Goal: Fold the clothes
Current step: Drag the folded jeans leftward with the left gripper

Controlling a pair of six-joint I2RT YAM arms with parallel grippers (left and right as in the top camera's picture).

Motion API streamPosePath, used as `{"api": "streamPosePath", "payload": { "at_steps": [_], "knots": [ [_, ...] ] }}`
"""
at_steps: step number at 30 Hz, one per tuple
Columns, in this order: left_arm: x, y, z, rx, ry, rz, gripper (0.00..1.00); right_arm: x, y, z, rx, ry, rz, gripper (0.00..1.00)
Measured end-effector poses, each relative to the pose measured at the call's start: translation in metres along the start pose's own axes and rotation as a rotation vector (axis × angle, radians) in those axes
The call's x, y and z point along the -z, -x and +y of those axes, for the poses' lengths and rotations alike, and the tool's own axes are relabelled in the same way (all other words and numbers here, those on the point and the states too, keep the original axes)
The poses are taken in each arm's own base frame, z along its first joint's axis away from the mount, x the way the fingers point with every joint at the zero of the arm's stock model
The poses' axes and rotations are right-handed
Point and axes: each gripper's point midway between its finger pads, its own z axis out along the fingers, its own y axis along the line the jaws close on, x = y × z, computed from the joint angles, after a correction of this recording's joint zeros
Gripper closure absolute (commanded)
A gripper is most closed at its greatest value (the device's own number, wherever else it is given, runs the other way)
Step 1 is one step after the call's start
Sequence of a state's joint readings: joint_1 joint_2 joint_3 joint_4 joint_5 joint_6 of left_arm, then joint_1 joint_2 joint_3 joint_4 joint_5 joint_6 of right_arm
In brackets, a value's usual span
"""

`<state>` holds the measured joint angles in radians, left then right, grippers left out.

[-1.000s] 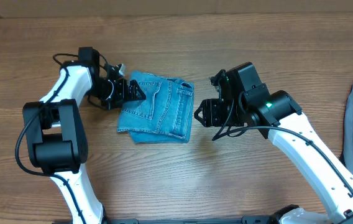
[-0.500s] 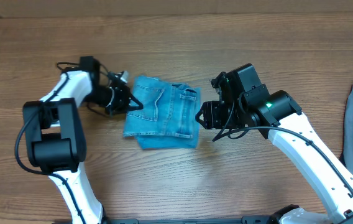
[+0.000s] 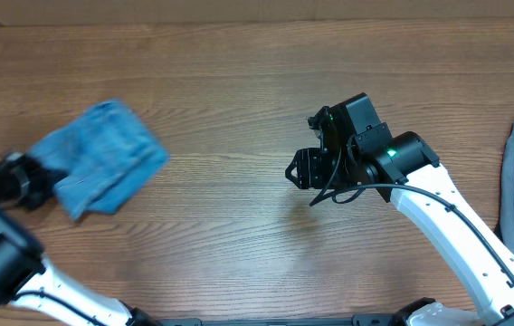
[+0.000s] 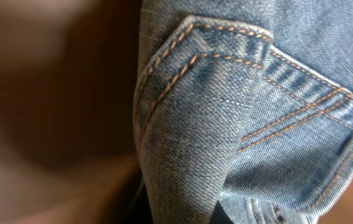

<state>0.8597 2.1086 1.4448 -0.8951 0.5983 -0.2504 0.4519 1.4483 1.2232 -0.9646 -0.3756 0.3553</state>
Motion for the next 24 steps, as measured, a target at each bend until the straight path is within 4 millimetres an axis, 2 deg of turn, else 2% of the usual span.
{"api": "streamPosePath", "payload": {
  "at_steps": [5, 7, 8, 9, 11, 15, 18, 21, 24],
  "knots": [
    [0.043, 0.033, 0.057, 0.191, -0.01, -0.135, 0.96, 0.0, 0.0, 0.0, -0.01, -0.001, 0.002, 0.48],
    [0.053, 0.038, 0.072, 0.239, -0.012, -0.162, 0.86, 0.0, 0.0, 0.0, -0.011, 0.0, 0.001, 0.48],
    [0.056, 0.039, 0.076, 0.254, -0.011, -0.168, 0.76, 0.0, 0.0, 0.0, -0.01, 0.0, 0.0, 0.48],
    [0.057, 0.038, 0.078, 0.265, -0.007, -0.169, 0.67, 0.0, 0.0, 0.0, -0.009, 0.001, -0.001, 0.48],
    [0.055, 0.035, 0.079, 0.274, 0.008, -0.156, 0.59, 0.0, 0.001, 0.001, -0.009, 0.002, -0.005, 0.47],
    [0.053, 0.023, 0.085, 0.285, 0.072, -0.12, 0.55, 0.0, 0.001, 0.001, -0.008, 0.003, -0.005, 0.47],
    [0.06, 0.019, 0.089, 0.275, 0.131, -0.129, 0.54, 0.0, 0.001, 0.001, -0.008, 0.003, -0.005, 0.46],
    [0.077, 0.016, 0.087, 0.258, 0.171, -0.163, 0.5, 0.0, 0.001, 0.001, -0.009, 0.003, -0.005, 0.43],
    [0.109, 0.012, 0.076, 0.231, 0.193, -0.236, 0.44, 0.0, 0.002, 0.001, -0.007, 0.004, -0.008, 0.42]
  ]
}}
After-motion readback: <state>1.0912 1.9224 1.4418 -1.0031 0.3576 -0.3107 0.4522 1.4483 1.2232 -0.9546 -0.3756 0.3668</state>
